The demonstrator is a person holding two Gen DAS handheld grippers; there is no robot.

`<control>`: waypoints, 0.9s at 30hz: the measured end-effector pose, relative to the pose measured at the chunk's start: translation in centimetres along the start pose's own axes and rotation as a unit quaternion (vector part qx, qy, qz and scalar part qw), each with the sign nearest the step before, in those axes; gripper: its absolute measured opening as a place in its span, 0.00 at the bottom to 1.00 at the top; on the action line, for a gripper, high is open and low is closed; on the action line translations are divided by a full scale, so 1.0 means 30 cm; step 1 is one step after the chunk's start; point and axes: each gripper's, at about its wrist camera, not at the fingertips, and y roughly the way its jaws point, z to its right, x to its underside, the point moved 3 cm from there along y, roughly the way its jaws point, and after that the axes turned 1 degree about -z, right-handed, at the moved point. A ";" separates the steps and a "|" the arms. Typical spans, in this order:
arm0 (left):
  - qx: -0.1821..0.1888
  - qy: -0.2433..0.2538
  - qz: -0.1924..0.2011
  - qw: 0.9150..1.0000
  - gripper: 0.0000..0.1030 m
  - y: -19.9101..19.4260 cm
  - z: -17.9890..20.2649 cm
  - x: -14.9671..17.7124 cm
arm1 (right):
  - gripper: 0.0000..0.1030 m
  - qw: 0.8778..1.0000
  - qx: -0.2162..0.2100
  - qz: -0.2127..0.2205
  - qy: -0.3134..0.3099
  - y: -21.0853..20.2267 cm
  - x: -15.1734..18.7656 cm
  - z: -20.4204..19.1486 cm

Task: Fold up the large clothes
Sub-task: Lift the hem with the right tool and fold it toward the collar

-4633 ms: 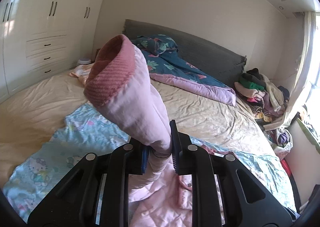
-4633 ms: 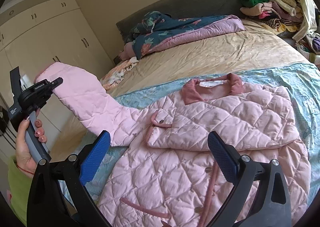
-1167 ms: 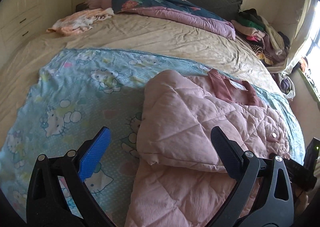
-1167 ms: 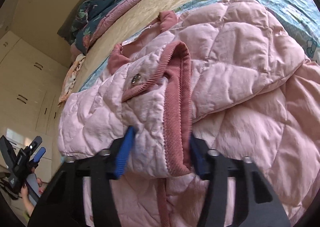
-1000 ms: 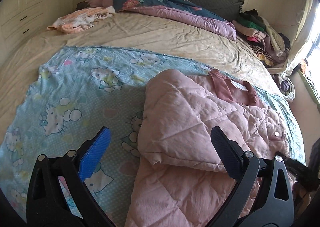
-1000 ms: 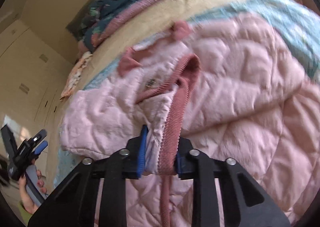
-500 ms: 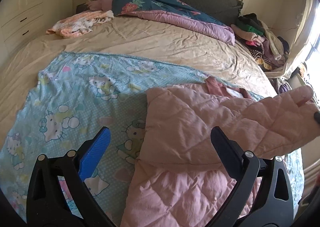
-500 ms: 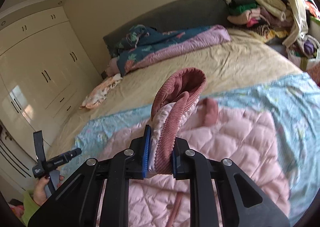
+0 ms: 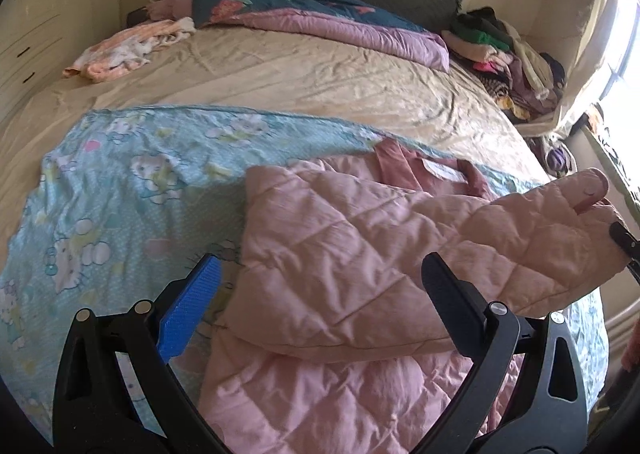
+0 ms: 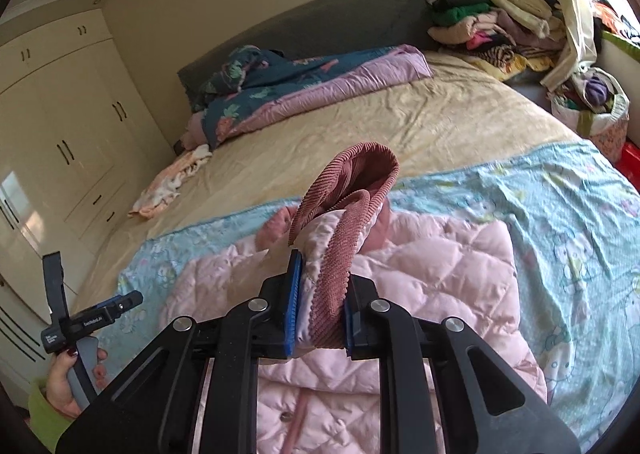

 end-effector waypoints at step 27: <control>-0.005 0.066 -0.076 0.995 0.91 0.230 0.176 0.119 | 0.25 0.996 0.034 -0.070 0.041 0.151 0.135 0.105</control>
